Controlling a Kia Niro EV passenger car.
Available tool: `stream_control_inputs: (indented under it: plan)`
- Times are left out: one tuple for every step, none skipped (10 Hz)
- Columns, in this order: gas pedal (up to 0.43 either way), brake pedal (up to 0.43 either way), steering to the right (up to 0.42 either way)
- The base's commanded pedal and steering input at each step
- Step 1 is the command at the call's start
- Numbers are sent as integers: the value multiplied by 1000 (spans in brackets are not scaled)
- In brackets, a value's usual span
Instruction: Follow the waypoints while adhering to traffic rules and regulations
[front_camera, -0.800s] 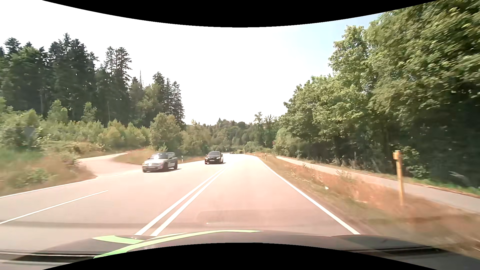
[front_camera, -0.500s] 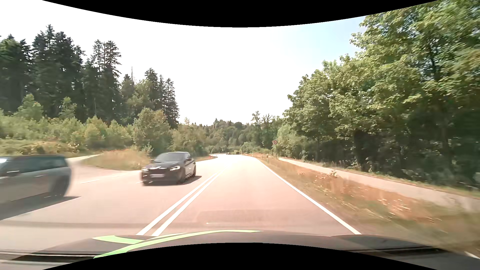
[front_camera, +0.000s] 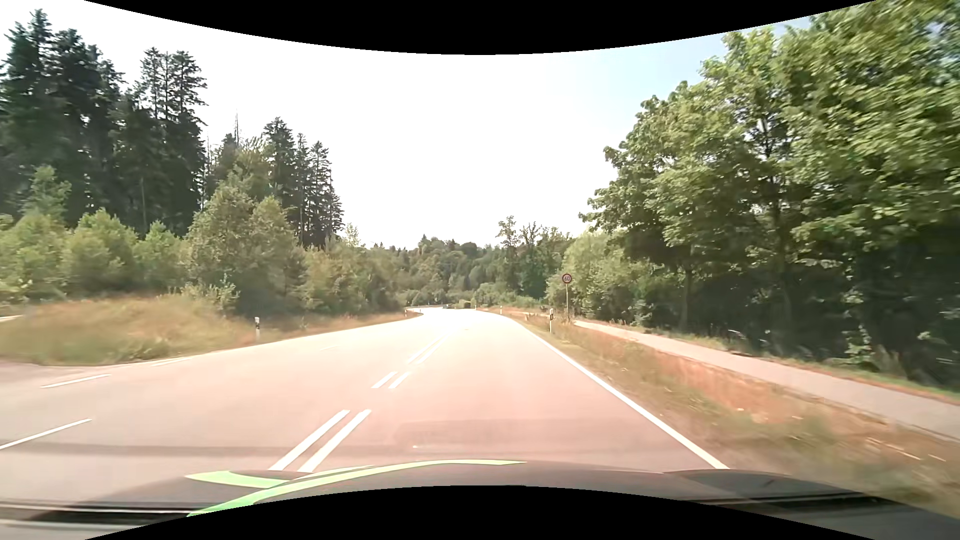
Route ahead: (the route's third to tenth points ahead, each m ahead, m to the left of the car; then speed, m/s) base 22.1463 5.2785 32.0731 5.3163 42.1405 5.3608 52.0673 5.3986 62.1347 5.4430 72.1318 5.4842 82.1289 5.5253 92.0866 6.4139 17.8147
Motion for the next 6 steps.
stream_control_inputs:
  plan:
    - [0,116,5]
    - [0,140,5]
    - [0,171,5]
    - [0,207,4]
    - [0,220,2]
    - [0,220,0]
